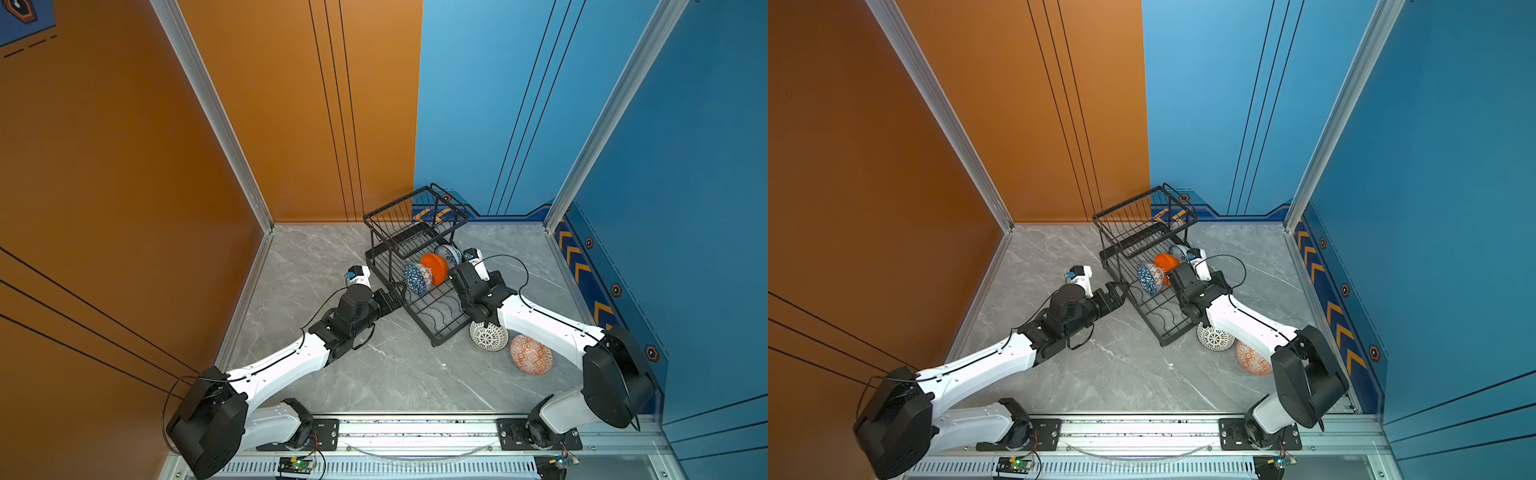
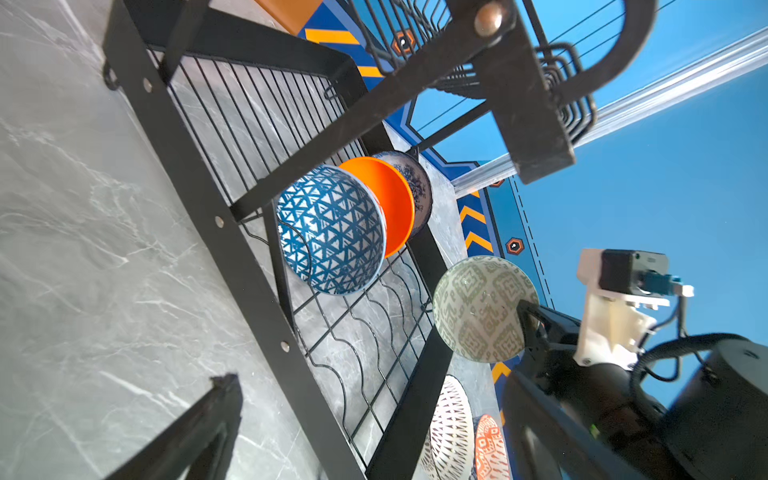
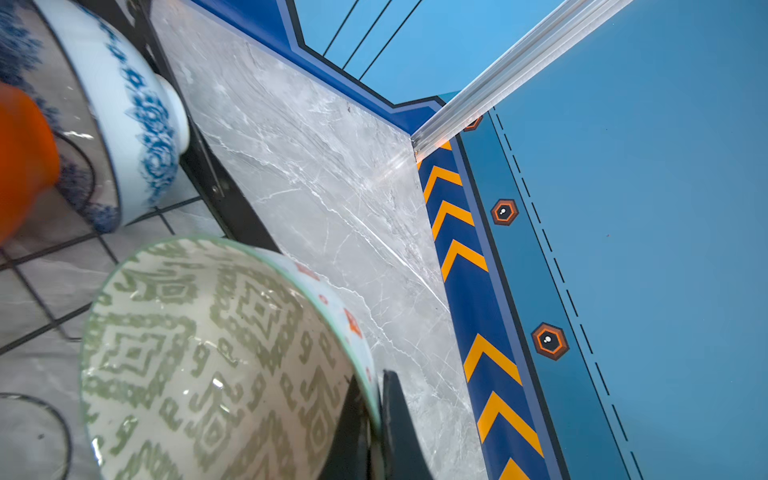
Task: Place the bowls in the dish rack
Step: 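Grasp the green bowl rim with the right gripper while the left holds it, then lower the green bowl beside the blue-floral bowl with the right gripper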
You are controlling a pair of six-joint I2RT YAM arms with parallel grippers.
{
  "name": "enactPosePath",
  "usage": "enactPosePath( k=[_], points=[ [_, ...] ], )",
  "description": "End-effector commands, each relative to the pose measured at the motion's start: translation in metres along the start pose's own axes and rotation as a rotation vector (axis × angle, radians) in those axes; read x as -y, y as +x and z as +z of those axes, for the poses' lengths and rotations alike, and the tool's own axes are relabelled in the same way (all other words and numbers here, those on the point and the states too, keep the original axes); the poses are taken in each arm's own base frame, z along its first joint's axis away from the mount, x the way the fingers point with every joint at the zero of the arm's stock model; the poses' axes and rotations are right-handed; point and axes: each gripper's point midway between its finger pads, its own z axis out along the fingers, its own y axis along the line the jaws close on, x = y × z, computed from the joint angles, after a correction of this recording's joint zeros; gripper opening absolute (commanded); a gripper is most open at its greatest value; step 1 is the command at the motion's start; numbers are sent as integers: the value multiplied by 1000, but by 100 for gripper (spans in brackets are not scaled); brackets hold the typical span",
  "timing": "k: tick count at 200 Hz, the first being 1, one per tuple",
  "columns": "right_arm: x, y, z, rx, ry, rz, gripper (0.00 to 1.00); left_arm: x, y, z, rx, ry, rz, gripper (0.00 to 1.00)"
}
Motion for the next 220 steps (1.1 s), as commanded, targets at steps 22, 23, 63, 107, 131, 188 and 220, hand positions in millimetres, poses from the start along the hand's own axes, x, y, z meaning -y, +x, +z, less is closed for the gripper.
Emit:
enactPosePath(
  k=[22,23,63,107,131,188,220],
  points=[
    [2,-20,13,77,5,-18,0,26,-5,13,-32,87,21,98],
    [2,-20,14,78,5,-21,0,26,-6,14,-33,88,21,98],
    [-17,-23,22,134,38,-147,0,25,-5,25,-57,114,2,98],
    [-23,-33,30,176,176,-283,0,16,-5,29,-75,125,-22,98],
    [-23,-35,33,186,207,-310,0,12,-9,27,-71,123,-21,98],
    [-24,-42,40,230,286,-379,0,6,-12,26,-66,116,-23,98],
    [-36,-36,46,232,307,-448,0,6,-13,26,-65,116,-24,98]
  ],
)
